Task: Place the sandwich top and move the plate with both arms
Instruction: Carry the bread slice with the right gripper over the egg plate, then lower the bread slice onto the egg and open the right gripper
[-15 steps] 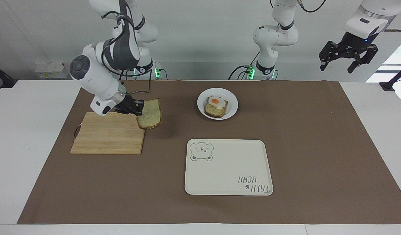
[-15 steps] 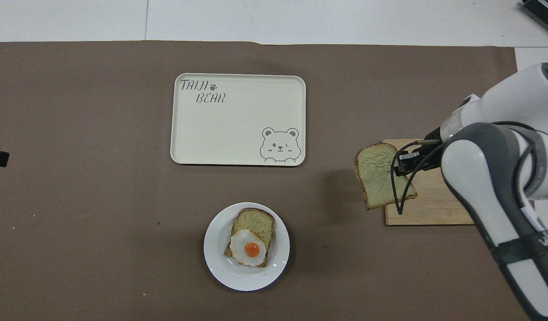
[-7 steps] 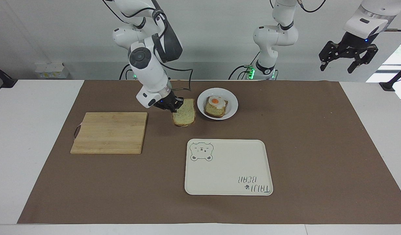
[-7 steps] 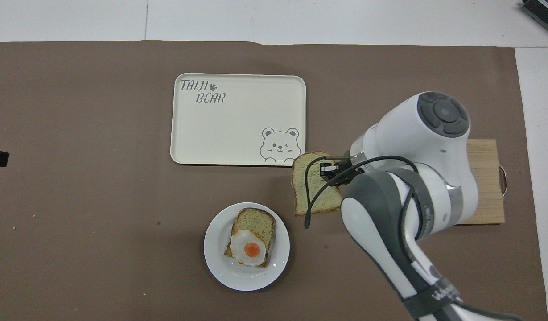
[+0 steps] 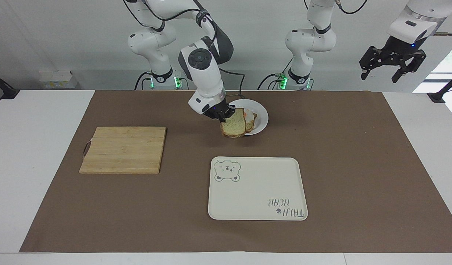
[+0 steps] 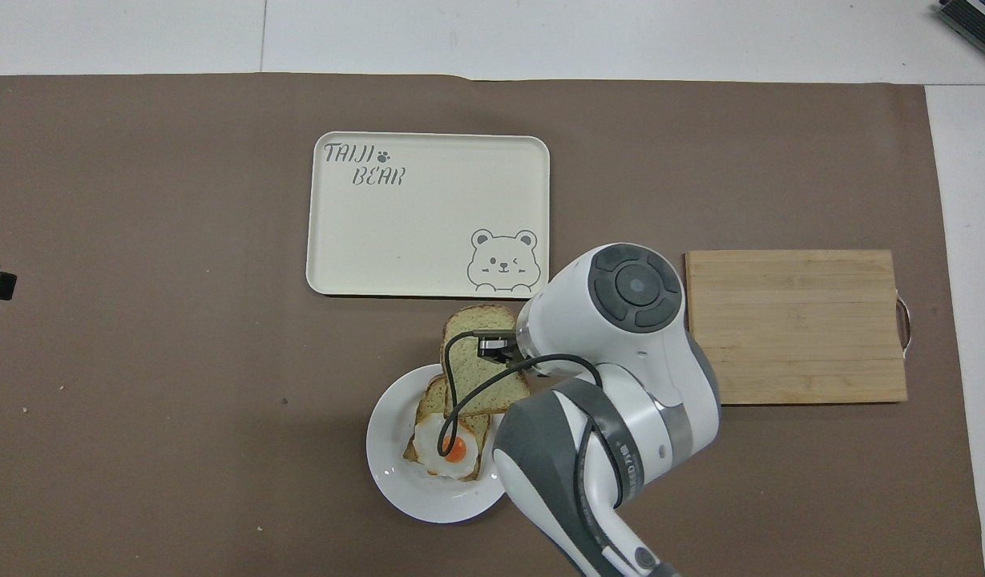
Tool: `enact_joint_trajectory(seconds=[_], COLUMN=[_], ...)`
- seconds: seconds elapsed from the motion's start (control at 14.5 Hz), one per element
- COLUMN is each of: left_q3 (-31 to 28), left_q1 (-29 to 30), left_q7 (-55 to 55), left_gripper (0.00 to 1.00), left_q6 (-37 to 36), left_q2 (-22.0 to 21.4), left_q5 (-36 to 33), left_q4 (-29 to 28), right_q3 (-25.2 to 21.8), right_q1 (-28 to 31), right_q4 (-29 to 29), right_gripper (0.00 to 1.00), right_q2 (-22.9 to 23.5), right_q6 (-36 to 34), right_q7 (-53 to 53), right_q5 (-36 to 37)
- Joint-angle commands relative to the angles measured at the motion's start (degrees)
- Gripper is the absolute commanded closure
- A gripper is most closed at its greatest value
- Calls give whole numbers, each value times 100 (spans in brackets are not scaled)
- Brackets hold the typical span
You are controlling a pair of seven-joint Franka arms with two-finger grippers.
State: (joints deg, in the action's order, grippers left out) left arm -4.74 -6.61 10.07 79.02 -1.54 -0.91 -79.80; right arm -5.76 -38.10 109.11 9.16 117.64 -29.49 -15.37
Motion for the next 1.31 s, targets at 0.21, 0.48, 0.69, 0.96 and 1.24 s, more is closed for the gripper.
enact_joint_trajectory(seconds=[0.21,0.48,0.69,0.96,1.24], left_q3=[-71,-71,-71,-71,-71], left_q1=[-69,-69,-78,-78,-69], left_q7=[-49,-58,-58,-58,-49], left_gripper=[0,0,0,0,0], left_q6=[-97,-97,-97,-97,-97], left_q2=[-39,-39,-39,-39,-39], left_q5=[12,12,12,12,21], left_q4=[44,44,44,44,44], right_q3=[-22,-13,-13,-4,-13], right_q1=[-486,-671,-708,-716,-690], right_q4=[322,453,541,603,550], right_gripper=[100,100,100,100,46], right_q2=[121,261,323,455,508], right_q6=[444,804,831,1077,1059], right_q7=[-118,-197,-198,-381,-540], right_q5=[-168,-168,-168,-230,-265])
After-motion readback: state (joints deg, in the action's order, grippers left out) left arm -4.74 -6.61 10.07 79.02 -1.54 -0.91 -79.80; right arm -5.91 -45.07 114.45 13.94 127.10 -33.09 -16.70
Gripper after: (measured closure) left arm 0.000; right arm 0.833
